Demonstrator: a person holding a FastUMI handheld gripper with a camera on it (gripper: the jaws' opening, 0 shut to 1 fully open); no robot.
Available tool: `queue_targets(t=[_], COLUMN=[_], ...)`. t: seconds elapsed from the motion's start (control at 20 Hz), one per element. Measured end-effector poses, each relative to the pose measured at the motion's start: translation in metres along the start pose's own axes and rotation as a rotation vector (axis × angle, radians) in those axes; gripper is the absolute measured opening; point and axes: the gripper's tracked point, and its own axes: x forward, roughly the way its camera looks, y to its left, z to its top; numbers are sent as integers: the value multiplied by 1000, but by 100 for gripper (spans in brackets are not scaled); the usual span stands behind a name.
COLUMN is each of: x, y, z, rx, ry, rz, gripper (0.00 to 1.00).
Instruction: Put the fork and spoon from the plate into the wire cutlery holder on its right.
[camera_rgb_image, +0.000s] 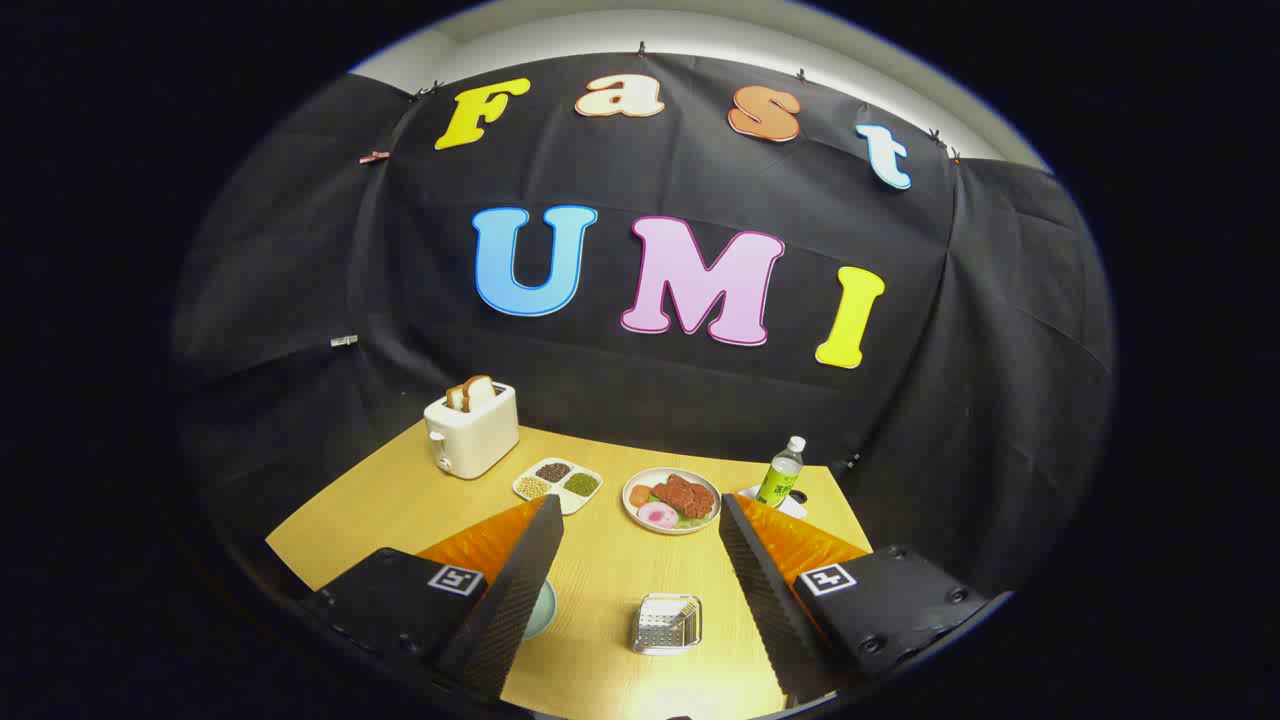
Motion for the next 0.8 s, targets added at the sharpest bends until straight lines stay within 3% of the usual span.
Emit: queue_targets(t=[0.8], x=[8], y=[0], z=[-8], rx=[10], ry=[29], rz=[-4], gripper=[98])
